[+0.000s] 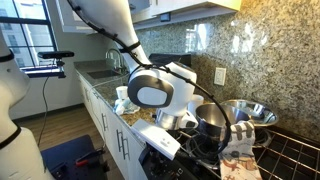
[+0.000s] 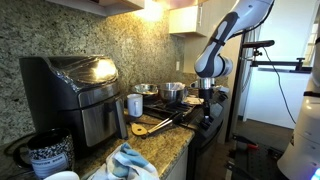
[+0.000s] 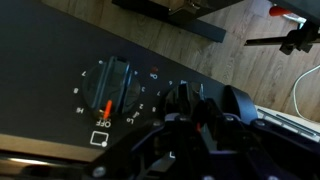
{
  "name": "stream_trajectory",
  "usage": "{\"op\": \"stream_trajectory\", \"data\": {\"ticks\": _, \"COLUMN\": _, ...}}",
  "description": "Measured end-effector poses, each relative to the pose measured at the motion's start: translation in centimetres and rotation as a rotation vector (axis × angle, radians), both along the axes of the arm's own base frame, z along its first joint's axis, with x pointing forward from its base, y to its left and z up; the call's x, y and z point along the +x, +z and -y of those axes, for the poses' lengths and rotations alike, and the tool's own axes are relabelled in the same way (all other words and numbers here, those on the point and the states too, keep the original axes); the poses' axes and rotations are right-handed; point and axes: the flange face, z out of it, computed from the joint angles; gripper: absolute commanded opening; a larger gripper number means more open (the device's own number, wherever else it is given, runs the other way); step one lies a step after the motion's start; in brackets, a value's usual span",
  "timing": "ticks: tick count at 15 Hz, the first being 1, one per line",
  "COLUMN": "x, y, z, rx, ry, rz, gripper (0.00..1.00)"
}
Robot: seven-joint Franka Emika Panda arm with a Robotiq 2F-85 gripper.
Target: Turn the left switch to the left
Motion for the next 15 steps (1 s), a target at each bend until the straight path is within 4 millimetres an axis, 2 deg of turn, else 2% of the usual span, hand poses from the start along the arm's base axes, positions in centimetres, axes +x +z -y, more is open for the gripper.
{"op": "stream_trajectory", "data": {"ticks": 1, "x": 0.0, "y": 0.0, "z": 0.0, "rx": 0.0, "ry": 0.0, "rz": 0.0, "gripper": 0.43}}
{"op": "stream_trajectory", "data": {"ticks": 4, "x": 0.1, "y": -0.3, "z": -0.2, "rx": -0.001, "ry": -0.003, "rz": 0.0, "gripper": 0.61}}
{"op": "stream_trajectory", "data": {"ticks": 9, "x": 0.1, "y": -3.1, "z": -1.7, "rx": 0.006, "ry": 0.004, "rz": -0.027, "gripper": 0.99}}
{"op": "stream_trajectory", "data": {"ticks": 15, "x": -0.1, "y": -3.5, "z": -2.4, "rx": 0.009, "ry": 0.005, "rz": -0.035, "gripper": 1.0}}
